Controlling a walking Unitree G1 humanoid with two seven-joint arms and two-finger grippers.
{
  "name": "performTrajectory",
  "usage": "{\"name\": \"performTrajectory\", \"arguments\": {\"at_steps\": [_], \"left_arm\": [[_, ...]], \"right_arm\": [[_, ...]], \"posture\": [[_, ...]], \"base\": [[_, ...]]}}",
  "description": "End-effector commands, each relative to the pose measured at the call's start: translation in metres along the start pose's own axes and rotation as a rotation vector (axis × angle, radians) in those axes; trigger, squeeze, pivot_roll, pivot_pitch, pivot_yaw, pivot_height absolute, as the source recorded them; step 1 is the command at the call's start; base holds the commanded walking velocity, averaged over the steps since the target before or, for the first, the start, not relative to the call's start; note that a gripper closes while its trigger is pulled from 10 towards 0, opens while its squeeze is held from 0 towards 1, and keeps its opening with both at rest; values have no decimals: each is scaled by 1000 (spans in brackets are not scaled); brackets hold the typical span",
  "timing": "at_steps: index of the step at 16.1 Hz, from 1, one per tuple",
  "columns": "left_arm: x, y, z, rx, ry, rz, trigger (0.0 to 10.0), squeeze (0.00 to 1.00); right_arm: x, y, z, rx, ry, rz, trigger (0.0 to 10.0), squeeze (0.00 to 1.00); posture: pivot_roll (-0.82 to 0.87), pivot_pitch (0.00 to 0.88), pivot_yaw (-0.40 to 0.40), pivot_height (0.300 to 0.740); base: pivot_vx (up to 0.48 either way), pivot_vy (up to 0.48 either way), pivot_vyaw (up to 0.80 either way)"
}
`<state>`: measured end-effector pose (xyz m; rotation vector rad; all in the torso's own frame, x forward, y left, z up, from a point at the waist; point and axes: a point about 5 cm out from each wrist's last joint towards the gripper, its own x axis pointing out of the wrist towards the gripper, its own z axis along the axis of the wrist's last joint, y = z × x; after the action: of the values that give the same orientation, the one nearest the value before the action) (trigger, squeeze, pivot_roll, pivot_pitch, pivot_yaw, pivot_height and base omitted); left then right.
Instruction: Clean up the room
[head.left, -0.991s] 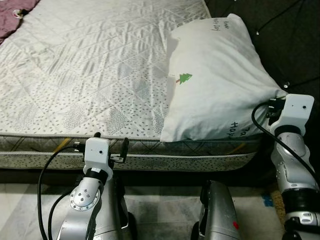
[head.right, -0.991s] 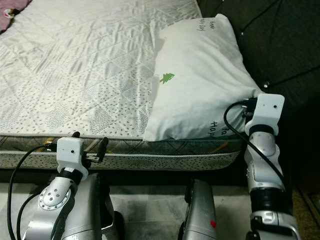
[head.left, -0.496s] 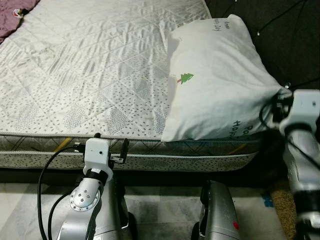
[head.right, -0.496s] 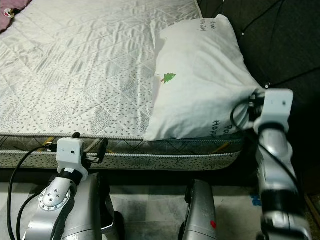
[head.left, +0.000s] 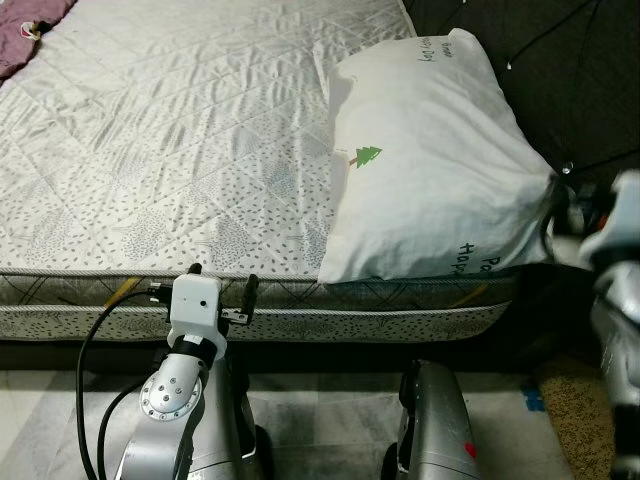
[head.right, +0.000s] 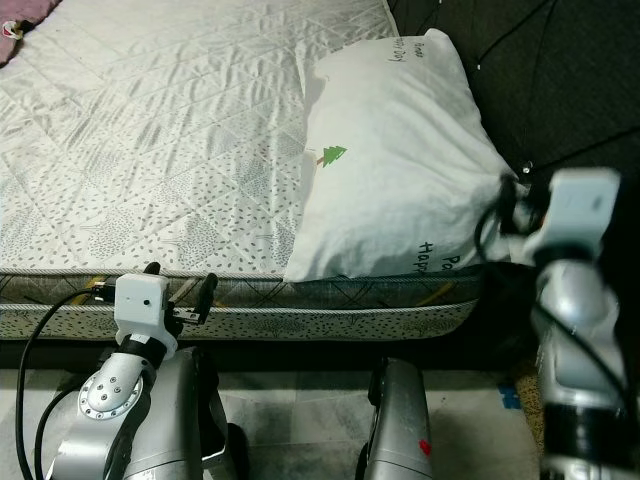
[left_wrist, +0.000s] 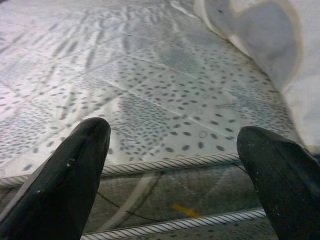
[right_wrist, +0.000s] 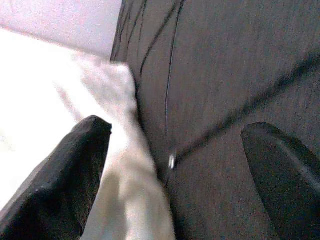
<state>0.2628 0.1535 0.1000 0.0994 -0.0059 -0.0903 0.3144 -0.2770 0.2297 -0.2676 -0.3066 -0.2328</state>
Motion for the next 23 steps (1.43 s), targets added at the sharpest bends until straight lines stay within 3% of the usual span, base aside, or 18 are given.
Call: {"name": "performTrajectory", "arguments": {"at_steps": [1,2,4,7,10,12,13,14,15,16,17,18,22,23], "left_arm": [[1,0,-1,3,4,10,10000,0],[1,1,0,1,1,12,10000,0],[0,2,-2,-2,3,15,10000,0],[1,1,2,-8,-16,50,10000,0],[2,-3,2,-13,-17,37,10000,0],[1,-5,3,-16,-19,37,10000,0],[1,-5,3,-16,-19,37,10000,0],[-1,-4,2,-19,-16,46,10000,0],[-2,-4,1,-19,-13,50,10000,0],[-4,-3,0,-22,-8,57,10000,0],[-5,-3,-1,-24,-3,61,10000,0],[-4,-4,-1,-24,-1,60,10000,0],[0,-1,0,-9,-5,50,10000,0],[2,2,2,-3,-14,58,10000,0]], "right_arm": [[5,-5,13,-25,-45,-17,10000,1000],[16,-1,30,-45,-110,-7,10000,1000],[24,10,31,8,-100,19,10000,1000],[40,57,27,116,-49,107,10000,1000],[50,85,24,170,-33,121,10000,1000],[51,103,6,226,75,125,10000,1000],[51,103,6,226,75,125,10000,1000],[43,109,-22,261,230,124,10000,1000],[36,112,-38,282,317,120,10000,1000],[17,112,-73,314,498,100,10000,494],[2,108,-96,325,602,71,10000,157],[-7,105,-108,338,648,50,10000,0],[-14,113,-115,323,690,86,10000,0],[-7,113,-105,380,614,70,10000,0]], "posture": [[-35,142,-17,515],[-33,143,-21,515],[-35,144,-24,515],[-26,149,-25,515],[-18,155,-32,515],[-5,164,-47,515],[-5,164,-47,515],[0,169,-60,515],[0,169,-60,515],[-1,174,-70,515],[-4,175,-70,515],[-2,173,-68,515],[3,153,-60,515],[7,139,-58,515]], "base": [[0,0,0],[0,0,0],[0,0,0],[0,0,0],[0,0,0],[0,0,0],[0,0,0],[0,0,0],[0,0,0],[0,0,0],[0,0,0],[0,0,0],[0,0,0],[0,0,0]]}}
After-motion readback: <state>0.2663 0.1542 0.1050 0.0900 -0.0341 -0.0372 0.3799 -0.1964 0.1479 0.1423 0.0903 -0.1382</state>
